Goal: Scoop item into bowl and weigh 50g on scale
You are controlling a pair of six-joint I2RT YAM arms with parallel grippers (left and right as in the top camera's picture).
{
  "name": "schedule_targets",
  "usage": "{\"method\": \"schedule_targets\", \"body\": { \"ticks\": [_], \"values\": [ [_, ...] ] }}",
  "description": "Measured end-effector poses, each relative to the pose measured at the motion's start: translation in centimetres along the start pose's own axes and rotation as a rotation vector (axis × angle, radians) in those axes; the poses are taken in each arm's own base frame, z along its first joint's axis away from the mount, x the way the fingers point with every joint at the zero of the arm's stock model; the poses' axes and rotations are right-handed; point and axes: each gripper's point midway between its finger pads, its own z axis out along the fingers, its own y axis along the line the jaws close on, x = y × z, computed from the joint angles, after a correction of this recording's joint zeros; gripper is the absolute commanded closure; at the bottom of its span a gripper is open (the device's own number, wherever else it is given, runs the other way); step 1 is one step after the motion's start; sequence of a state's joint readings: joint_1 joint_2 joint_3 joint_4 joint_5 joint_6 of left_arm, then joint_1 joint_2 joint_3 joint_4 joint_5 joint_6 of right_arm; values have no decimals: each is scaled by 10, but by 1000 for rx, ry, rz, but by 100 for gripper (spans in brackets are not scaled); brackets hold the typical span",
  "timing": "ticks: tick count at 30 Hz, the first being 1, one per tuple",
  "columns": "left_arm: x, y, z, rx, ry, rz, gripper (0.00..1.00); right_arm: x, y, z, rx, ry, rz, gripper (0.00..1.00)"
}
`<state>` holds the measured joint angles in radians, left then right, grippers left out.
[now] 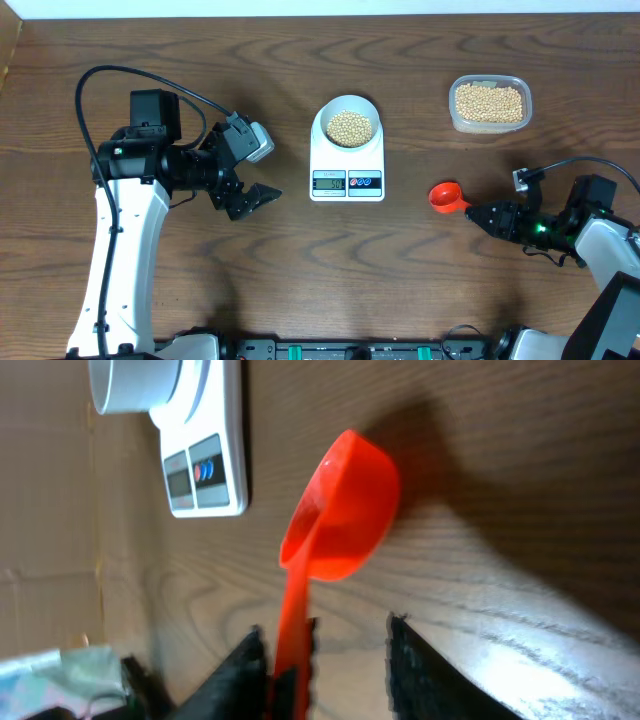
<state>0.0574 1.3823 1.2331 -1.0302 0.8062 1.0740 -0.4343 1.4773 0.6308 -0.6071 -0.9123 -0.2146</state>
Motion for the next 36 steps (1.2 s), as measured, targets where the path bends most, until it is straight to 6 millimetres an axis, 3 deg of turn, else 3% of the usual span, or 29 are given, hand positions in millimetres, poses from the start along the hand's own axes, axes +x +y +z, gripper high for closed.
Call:
{"method": "schedule_targets", "body": {
  "ticks": [5, 7, 16, 28, 36],
  "values": [
    [0, 0, 0, 0, 0, 0, 2, -3, -6, 0, 35, -6, -17, 18],
    [0, 0, 0, 0, 0, 0, 2, -7, -9, 0, 50, -18, -33, 1],
    [0, 0, 0, 0, 0, 0, 2, -30, -14, -2, 79, -95, -130, 1],
    [0, 0, 0, 0, 0, 0, 2, -76, -13, -10, 104, -256, -273, 1],
    [0, 0, 0, 0, 0, 0, 2, -68, -19, -9, 127, -226, -208, 1]
  ]
}}
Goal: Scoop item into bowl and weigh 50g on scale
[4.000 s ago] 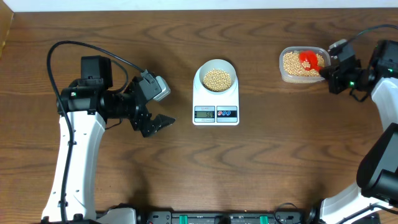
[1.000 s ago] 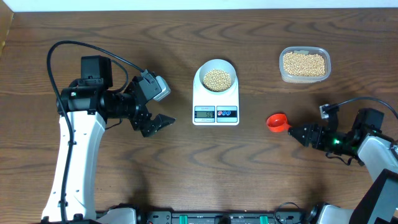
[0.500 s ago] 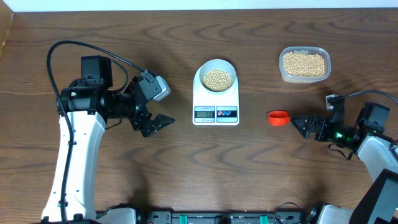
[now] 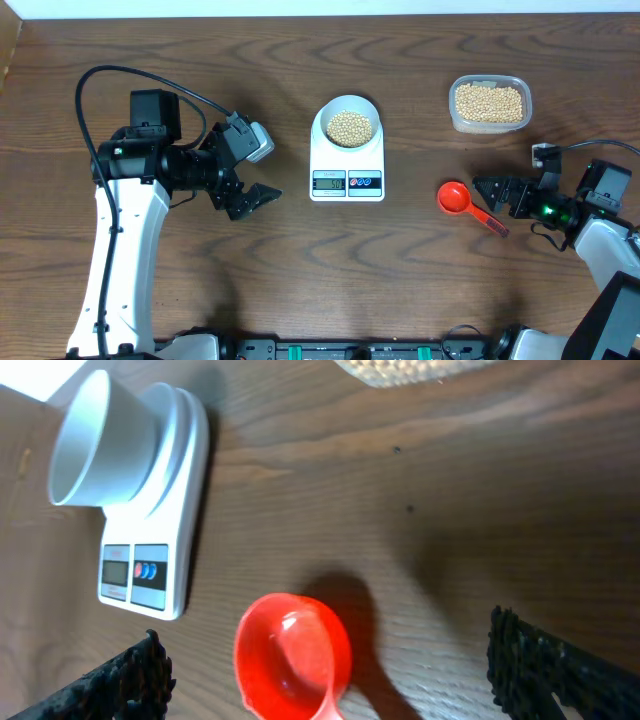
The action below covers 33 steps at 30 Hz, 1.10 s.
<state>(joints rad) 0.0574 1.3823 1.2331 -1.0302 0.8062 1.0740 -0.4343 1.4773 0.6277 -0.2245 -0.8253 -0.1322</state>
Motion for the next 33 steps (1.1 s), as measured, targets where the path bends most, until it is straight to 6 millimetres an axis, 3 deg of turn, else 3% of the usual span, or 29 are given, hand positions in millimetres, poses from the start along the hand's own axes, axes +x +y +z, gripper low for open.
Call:
{"method": "schedule_targets", "body": {
  "ticks": [6, 14, 22, 33],
  "values": [
    [0, 0, 0, 0, 0, 0, 2, -23, 0, -1, -6, -84, -40, 1],
    [0, 0, 0, 0, 0, 0, 2, -77, 58, -28, -247, -273, -110, 1],
    [0, 0, 0, 0, 0, 0, 2, -78, 71, -34, -341, -232, 150, 1],
    [0, 0, 0, 0, 0, 0, 2, -79, 69, -34, -340, -222, 236, 1]
  ]
}}
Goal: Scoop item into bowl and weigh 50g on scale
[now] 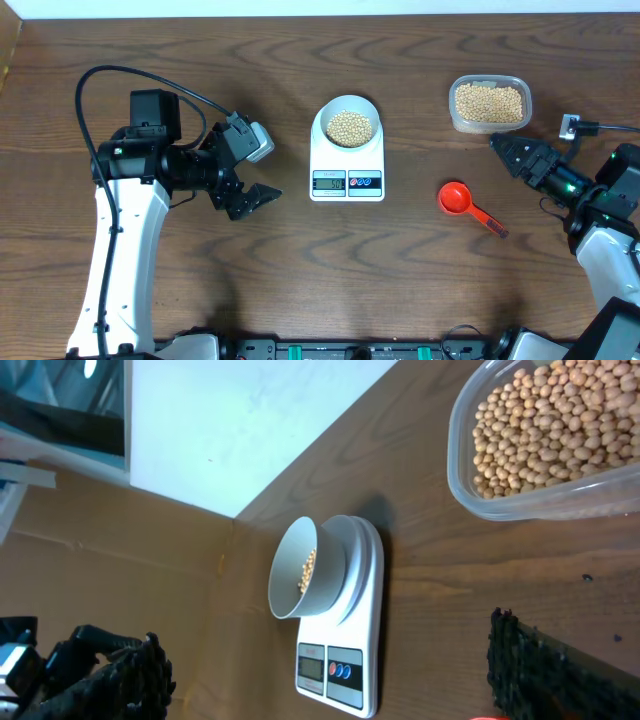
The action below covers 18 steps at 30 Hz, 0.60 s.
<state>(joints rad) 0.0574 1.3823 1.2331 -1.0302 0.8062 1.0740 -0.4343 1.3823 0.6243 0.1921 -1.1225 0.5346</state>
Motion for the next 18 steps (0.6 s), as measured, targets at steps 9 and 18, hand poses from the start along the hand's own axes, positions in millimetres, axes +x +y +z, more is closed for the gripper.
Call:
{"method": "schedule_targets", "body": {
  "ticks": [9, 18],
  "values": [
    [0, 0, 0, 0, 0, 0, 2, 5, -2, 0, 8, 14, 4, 1],
    [0, 0, 0, 0, 0, 1, 2, 8, 16, -12, 65, -8, -88, 1]
  ]
}}
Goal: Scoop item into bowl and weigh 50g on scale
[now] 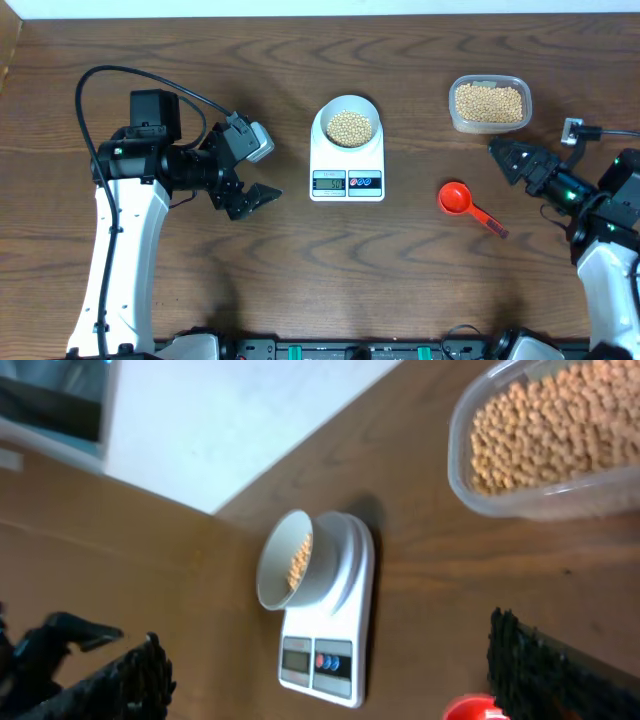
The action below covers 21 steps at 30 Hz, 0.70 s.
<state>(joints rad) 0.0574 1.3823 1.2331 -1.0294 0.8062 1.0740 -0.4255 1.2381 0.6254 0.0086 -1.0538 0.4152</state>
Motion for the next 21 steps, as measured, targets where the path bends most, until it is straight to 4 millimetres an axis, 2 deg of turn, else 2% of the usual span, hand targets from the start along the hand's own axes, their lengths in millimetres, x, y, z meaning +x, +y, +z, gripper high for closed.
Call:
{"method": "schedule_targets", "body": {
  "ticks": [6, 12, 16, 21],
  "values": [
    [0, 0, 0, 0, 0, -1, 2, 26, 1, 7, 119, 63, -47, 1],
    [0, 0, 0, 0, 0, -1, 2, 24, 17, 8, 172, 31, -184, 1],
    [0, 0, 0, 1, 0, -1, 2, 34, 27, 6, 220, 40, -228, 1],
    [0, 0, 0, 0, 0, -1, 2, 50, 51, 6, 270, 41, -342, 1]
  ]
}}
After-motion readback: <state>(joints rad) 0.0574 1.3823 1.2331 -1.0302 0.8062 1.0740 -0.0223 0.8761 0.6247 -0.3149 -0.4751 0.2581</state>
